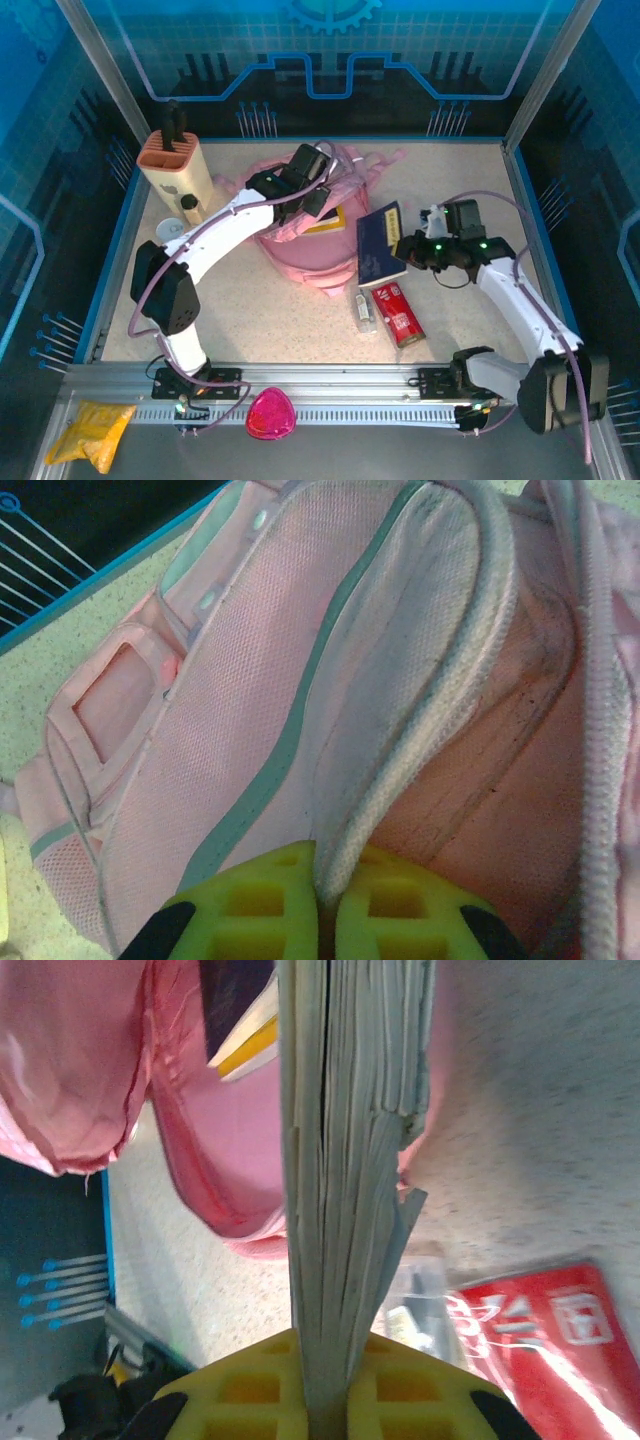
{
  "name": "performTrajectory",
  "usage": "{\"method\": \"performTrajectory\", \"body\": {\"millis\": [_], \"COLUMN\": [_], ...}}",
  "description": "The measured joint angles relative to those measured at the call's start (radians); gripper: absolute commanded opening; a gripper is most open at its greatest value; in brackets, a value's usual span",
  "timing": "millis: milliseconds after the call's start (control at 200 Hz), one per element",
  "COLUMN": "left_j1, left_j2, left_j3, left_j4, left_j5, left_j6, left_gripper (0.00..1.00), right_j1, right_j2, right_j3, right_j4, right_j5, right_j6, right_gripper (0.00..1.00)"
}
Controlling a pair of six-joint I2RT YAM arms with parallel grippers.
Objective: Pack the student bag
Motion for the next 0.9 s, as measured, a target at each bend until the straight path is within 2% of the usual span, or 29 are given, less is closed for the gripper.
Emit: {"method": "performTrajectory", "body": {"millis": [255,380,600,765,840,900], "left_j1": [0.007,0.007,0.008,0.018,0.018,0.018], "left_j2": [-0.016,-0.024,-0.04,-0.057,-0.06,-0.061], "left_j3": [0.042,0.048,0.048,0.047,0.047,0.047], "left_j4": [-0.078,-0.097,-0.11,-0.109,-0.109,-0.11], "left_j5": [0.021,0.029,0.043,0.046,0.048,0.052], "left_j6": [-0.029,-0.034,-0.055,-0.071,-0.079,-0.081], "left_gripper": [0.0,0.0,0.0,0.0,0.0,0.0], "right_j1": [0.167,0.225,0.285,0.288,0.288,0.288], "right_j2": [0.235,0.381,0.59,0.696,0.713,0.712], "right_j3": [0.038,0.098,0.226,0.293,0.301,0.301], "right_j4": [0.291,0.455,0.598,0.616,0.609,0.596], "right_j5": [-0.062,-0.075,-0.055,0.022,0.063,0.091], "right_j6": [0.135,0.2,0.243,0.242,0.223,0.208], "right_gripper": [0.01,0.0,0.05,0.18,0.36,0.44]}}
